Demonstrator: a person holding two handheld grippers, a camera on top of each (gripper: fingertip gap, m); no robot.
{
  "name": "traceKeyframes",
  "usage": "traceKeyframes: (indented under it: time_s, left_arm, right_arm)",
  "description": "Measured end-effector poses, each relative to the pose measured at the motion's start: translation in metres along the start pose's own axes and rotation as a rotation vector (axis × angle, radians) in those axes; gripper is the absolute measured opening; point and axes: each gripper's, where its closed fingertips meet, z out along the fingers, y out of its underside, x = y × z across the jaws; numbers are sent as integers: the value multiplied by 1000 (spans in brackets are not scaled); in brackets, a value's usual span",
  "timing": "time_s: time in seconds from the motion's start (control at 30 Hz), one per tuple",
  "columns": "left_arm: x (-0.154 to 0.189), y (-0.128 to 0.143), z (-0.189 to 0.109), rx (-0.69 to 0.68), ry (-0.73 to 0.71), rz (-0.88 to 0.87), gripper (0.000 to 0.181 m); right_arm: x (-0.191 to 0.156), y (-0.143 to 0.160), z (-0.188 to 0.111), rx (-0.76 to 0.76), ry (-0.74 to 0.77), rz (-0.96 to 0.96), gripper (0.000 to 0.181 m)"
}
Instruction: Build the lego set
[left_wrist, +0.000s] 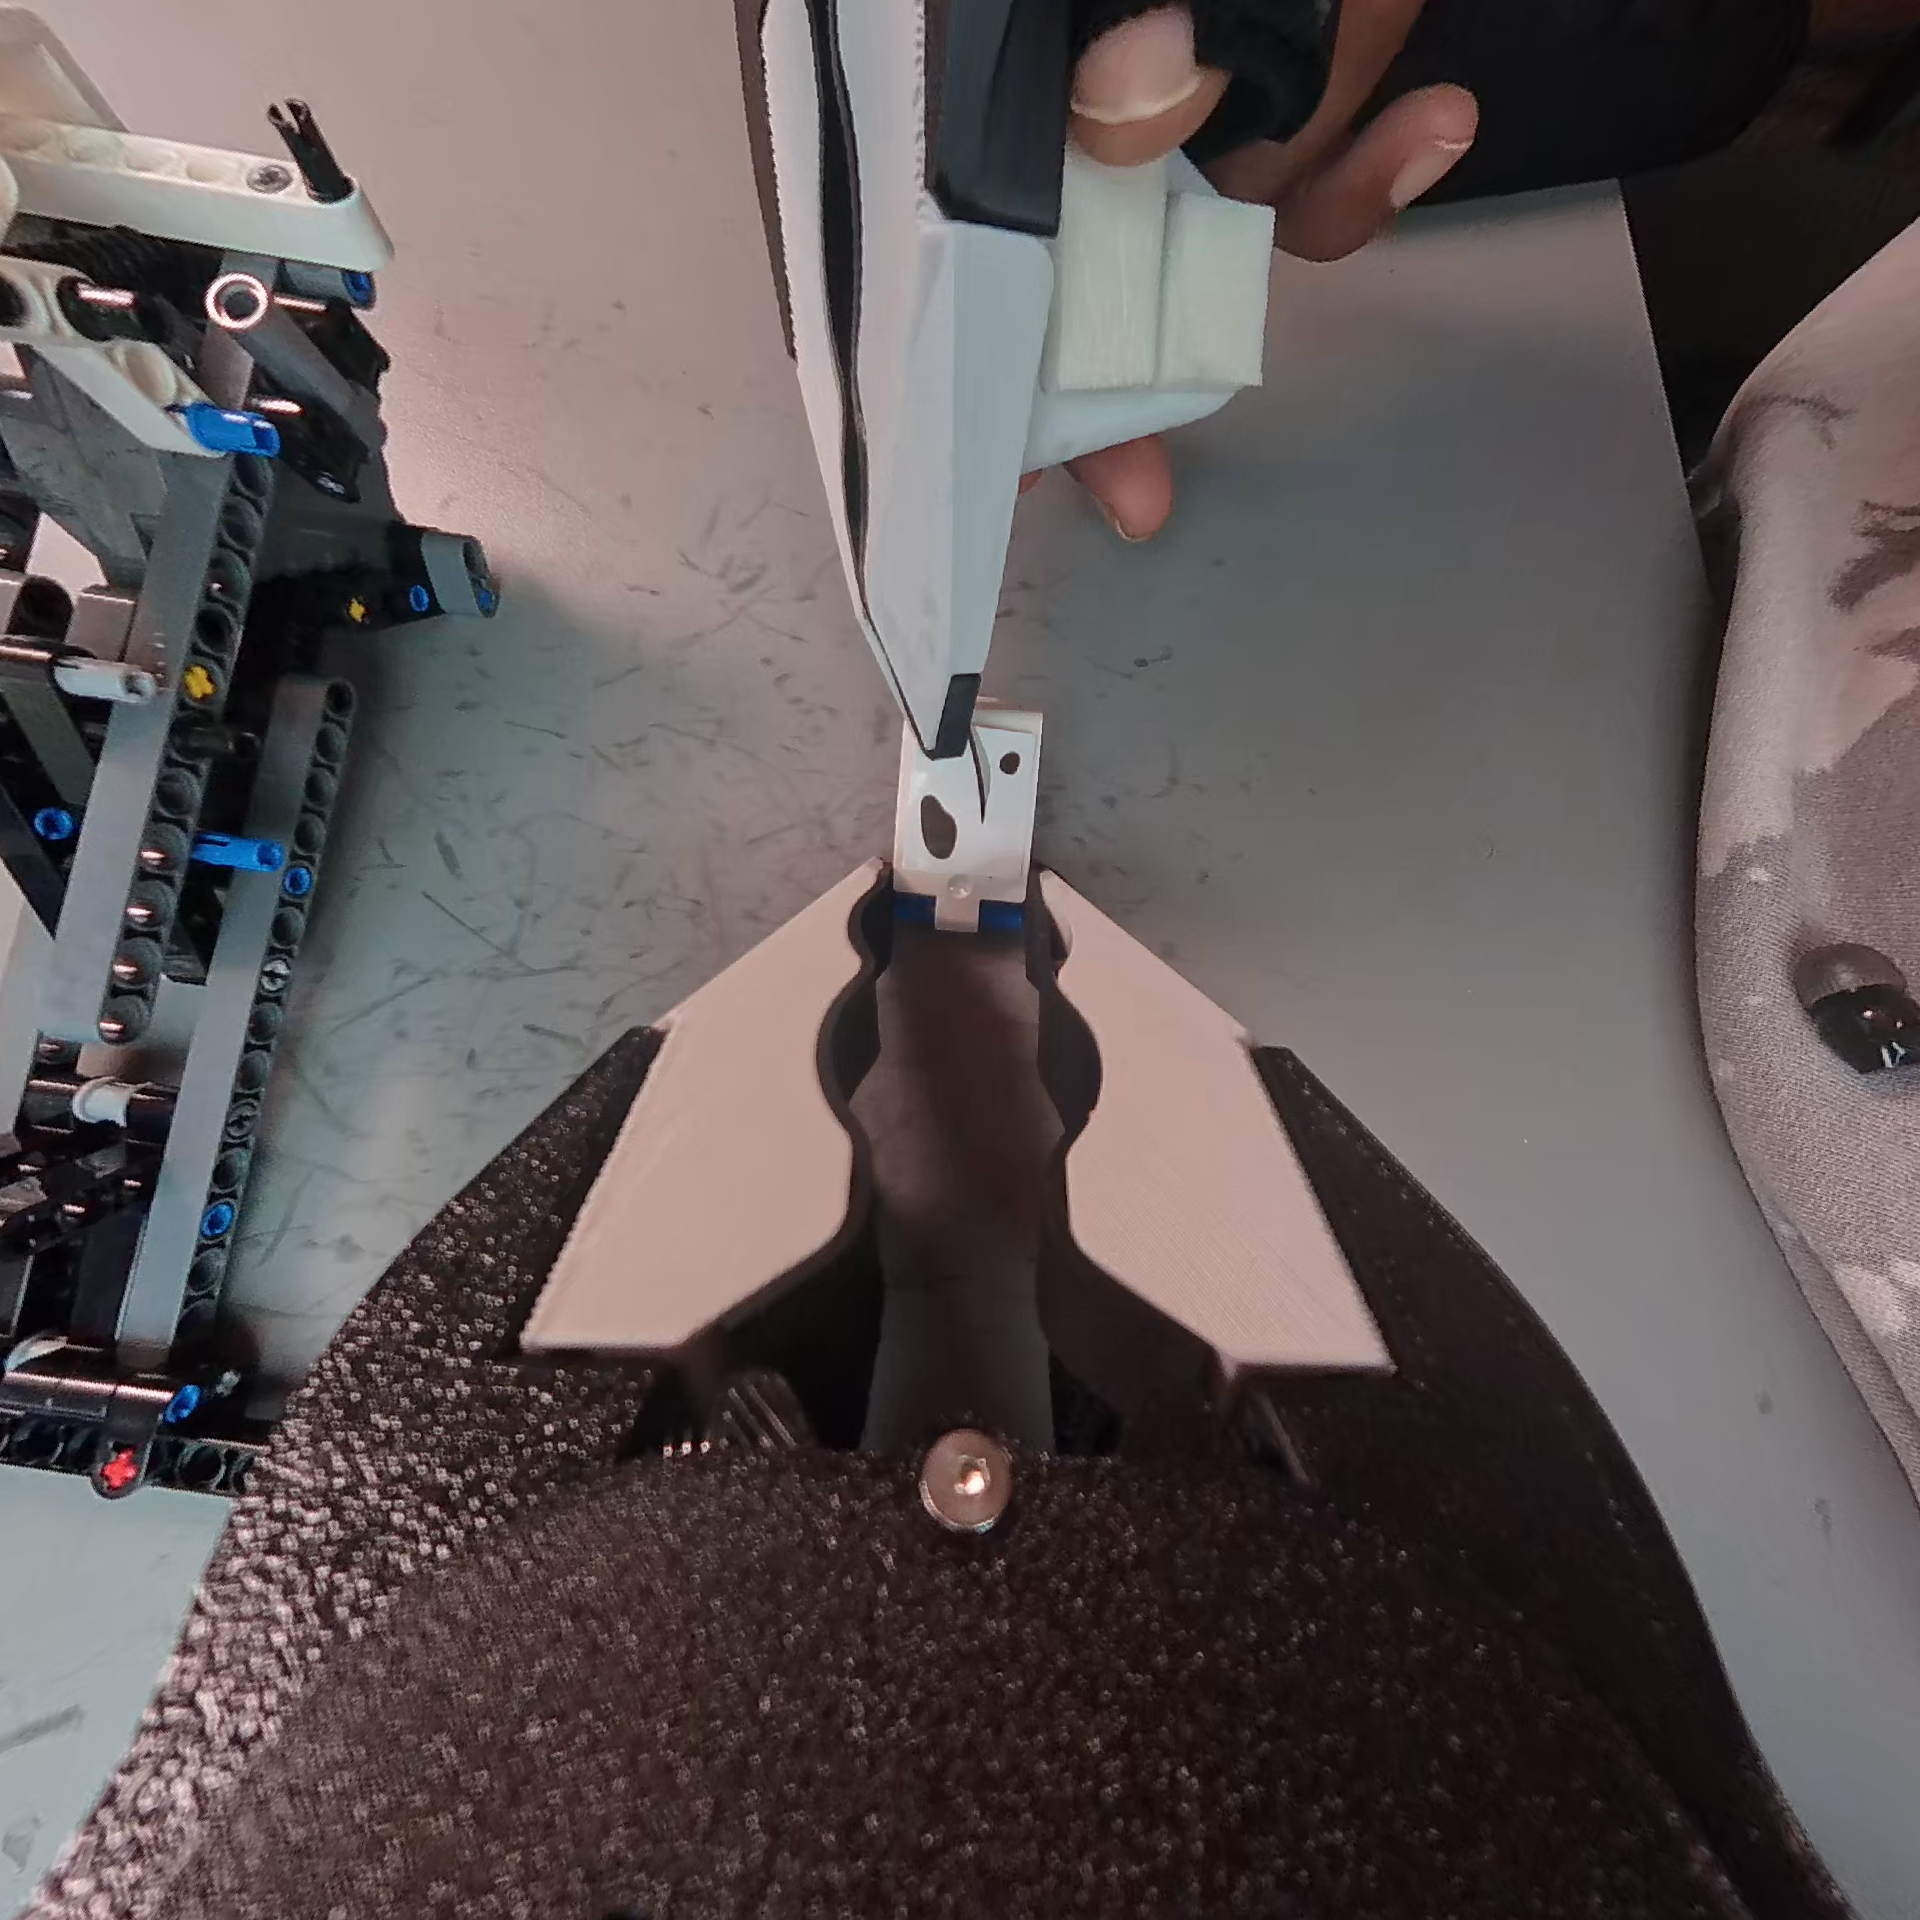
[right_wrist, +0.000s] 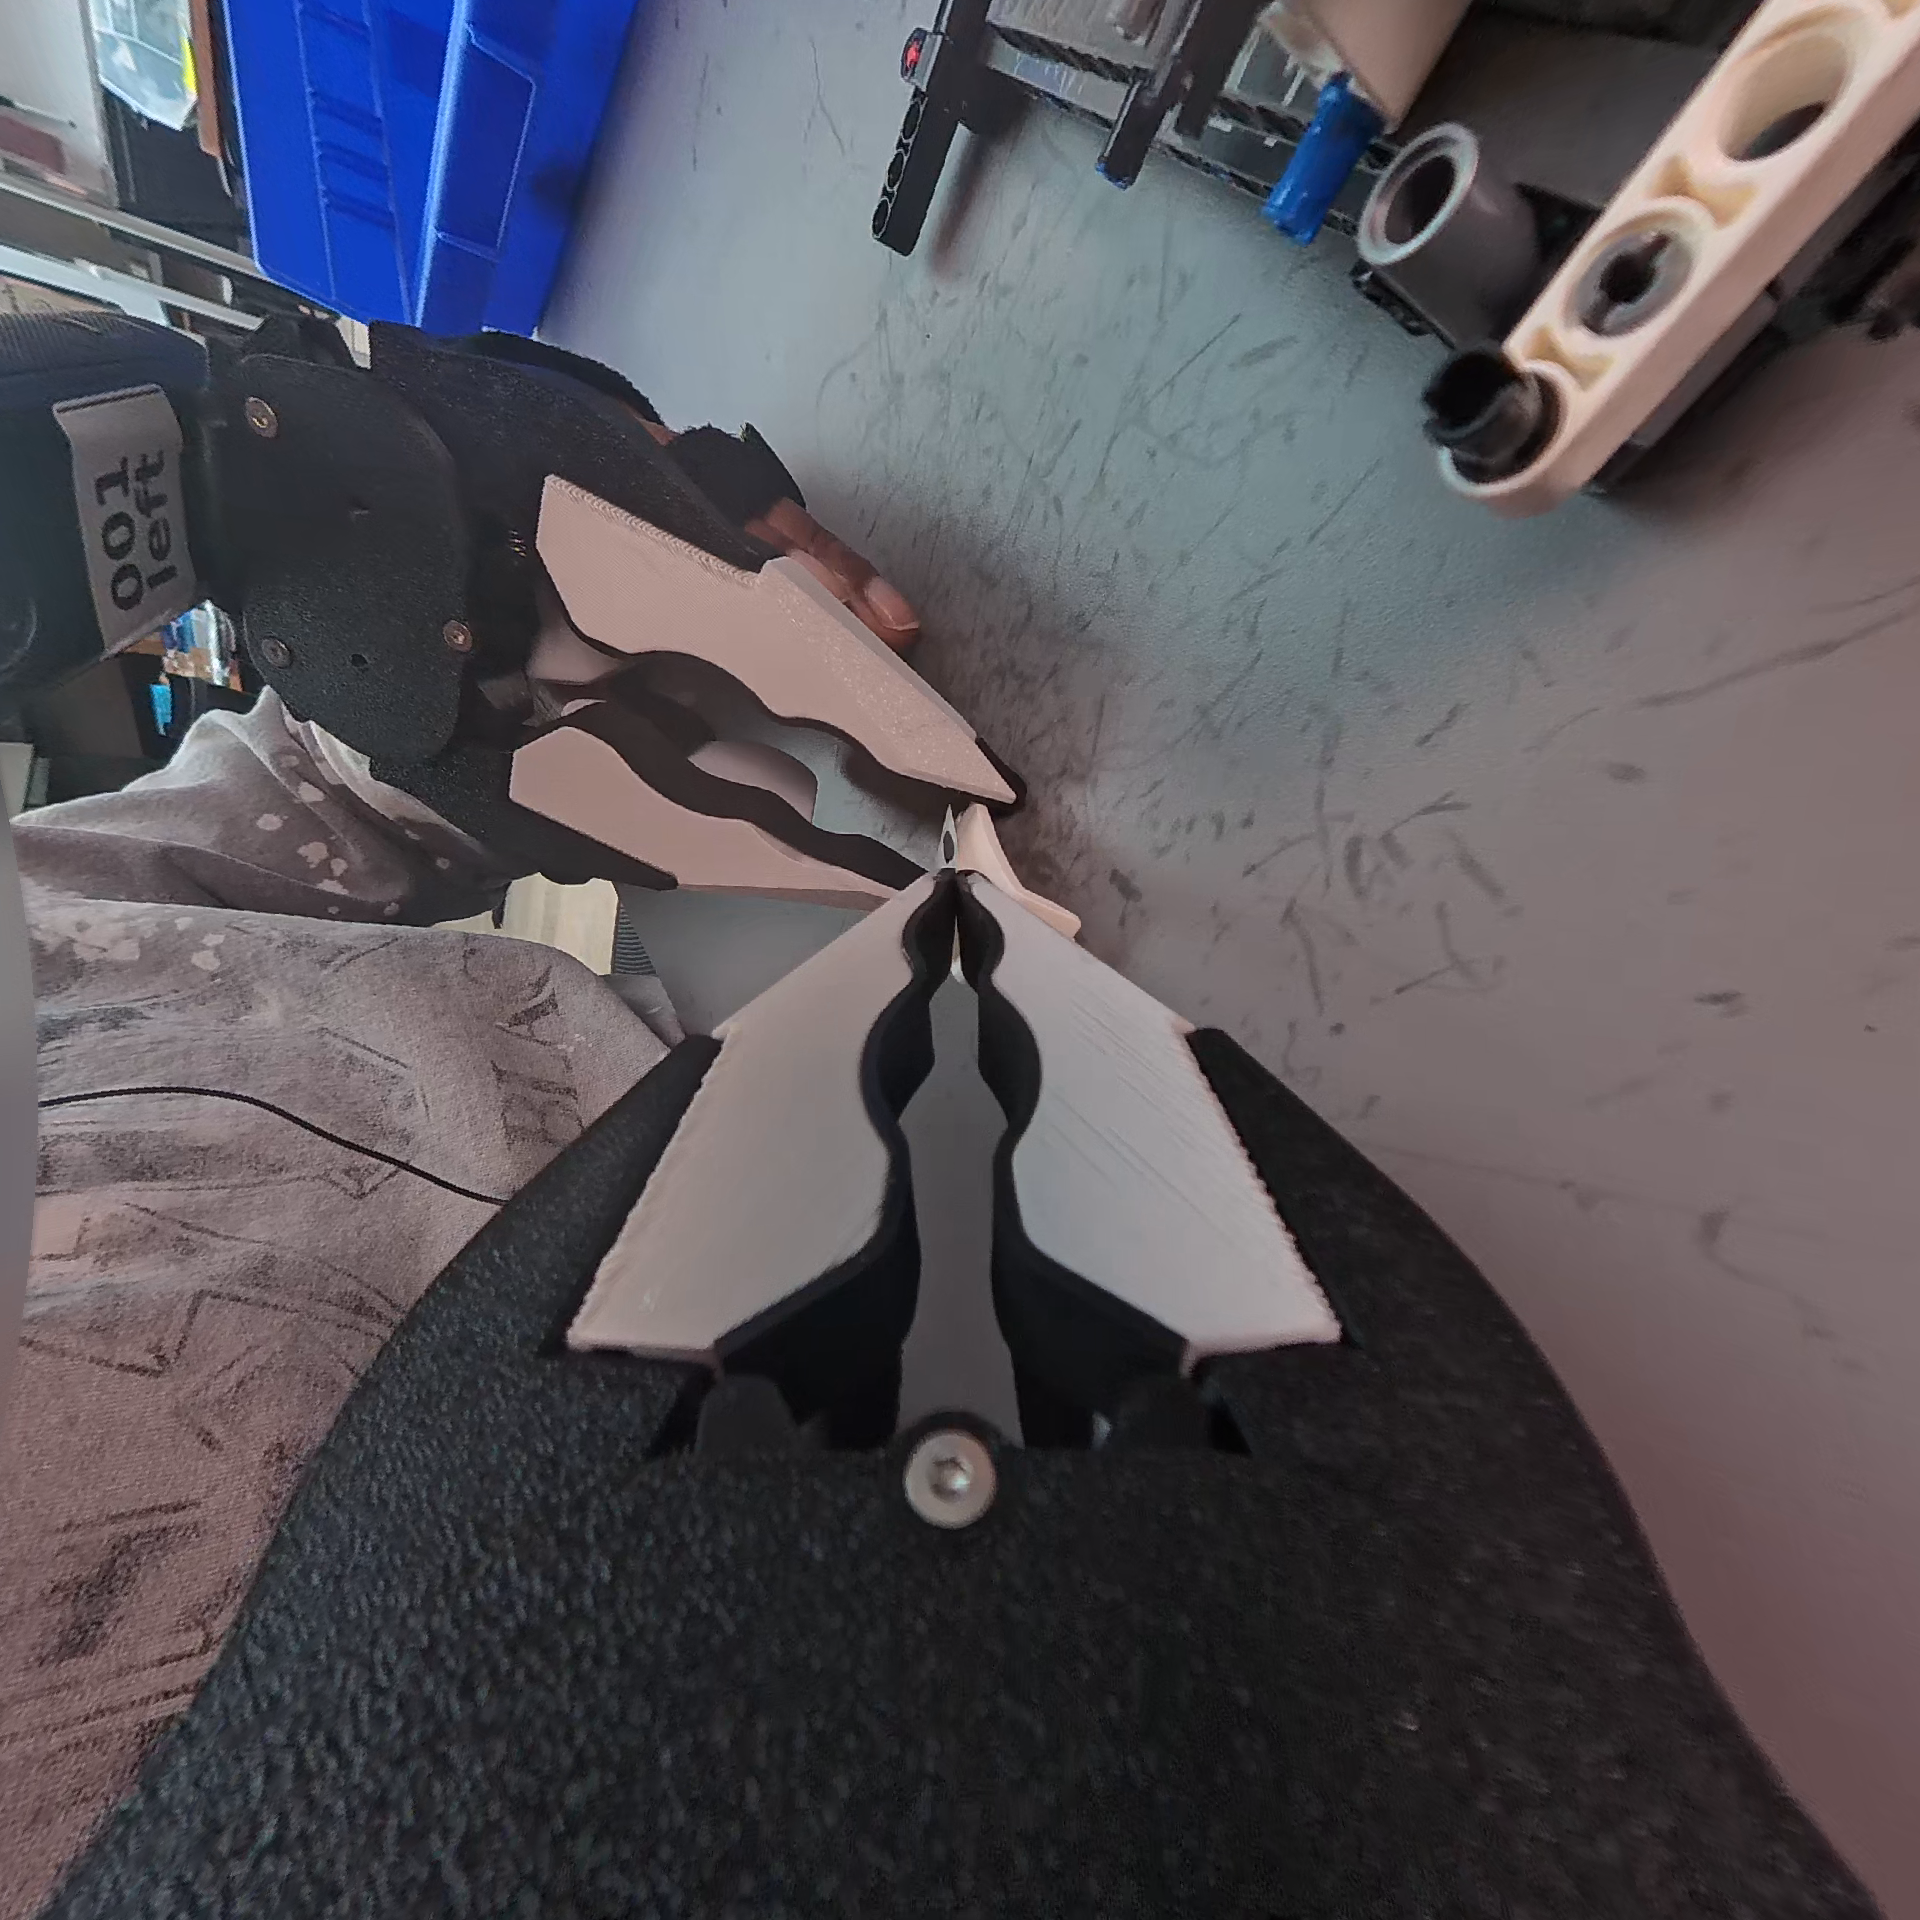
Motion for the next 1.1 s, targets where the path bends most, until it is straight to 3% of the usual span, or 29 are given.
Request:
traceKeyframes:
  time_s: [0.97, 1.1]
  left_arm:
    - [-1, -5, -11, 49, 45, -54, 31]
    - [-1, -12, -21, 104, 69, -81, 19]
  right_arm:
    - [1, 0, 0, 1, 50, -57, 0]
    - [1, 1, 1, 2, 49, -56, 0]
